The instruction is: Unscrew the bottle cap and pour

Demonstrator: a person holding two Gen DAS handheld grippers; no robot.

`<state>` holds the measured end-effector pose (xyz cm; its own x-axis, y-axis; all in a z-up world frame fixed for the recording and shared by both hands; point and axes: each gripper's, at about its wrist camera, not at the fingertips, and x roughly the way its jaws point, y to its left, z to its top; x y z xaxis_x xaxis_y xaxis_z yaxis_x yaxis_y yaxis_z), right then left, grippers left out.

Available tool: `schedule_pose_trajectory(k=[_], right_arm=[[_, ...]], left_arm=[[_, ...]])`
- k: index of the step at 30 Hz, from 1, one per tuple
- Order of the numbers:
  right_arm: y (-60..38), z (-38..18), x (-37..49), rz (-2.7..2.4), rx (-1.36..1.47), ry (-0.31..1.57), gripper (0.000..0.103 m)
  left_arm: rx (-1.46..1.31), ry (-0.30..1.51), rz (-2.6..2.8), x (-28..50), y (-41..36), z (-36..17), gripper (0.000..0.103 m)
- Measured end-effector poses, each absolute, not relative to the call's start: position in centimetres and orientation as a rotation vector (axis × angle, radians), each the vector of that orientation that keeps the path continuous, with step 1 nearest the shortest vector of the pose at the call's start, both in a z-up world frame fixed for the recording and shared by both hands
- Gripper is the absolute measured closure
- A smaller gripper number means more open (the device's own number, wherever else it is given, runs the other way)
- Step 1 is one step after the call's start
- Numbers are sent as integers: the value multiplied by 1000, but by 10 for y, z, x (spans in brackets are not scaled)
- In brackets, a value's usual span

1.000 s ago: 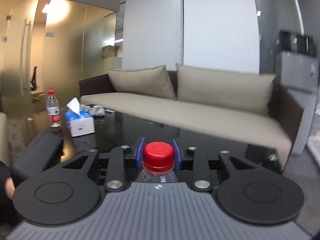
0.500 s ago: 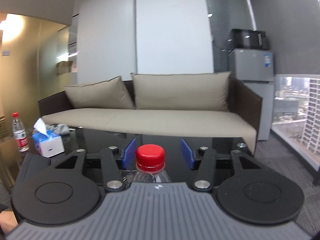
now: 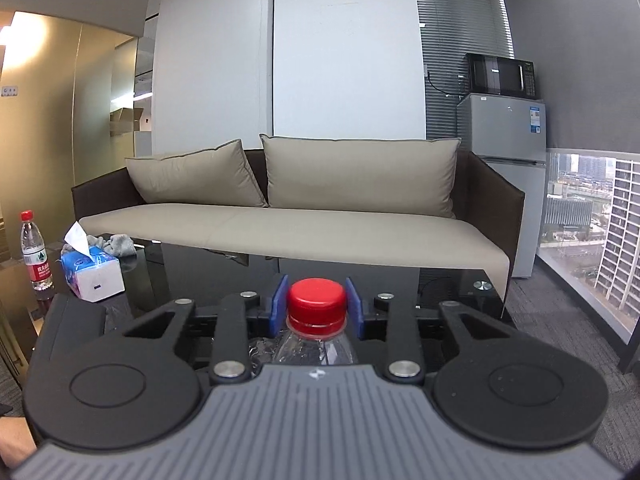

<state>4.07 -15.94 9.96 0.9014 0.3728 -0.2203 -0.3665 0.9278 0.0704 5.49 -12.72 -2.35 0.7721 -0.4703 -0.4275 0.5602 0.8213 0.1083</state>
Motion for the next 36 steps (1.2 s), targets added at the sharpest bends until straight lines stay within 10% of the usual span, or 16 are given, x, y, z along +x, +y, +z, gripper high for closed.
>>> schedule_pose_trajectory(k=[23, 27, 36], right_arm=[[-182, 112, 55, 556, -50, 266, 69], [-171, 112, 47, 478, -22, 247, 57], [-161, 109, 51, 424, -39, 248, 71]], left_arm=[[239, 393, -562, 54, -128, -24, 47], [240, 393, -561, 53, -127, -25, 47], [239, 396, -562, 55, -129, -25, 47]])
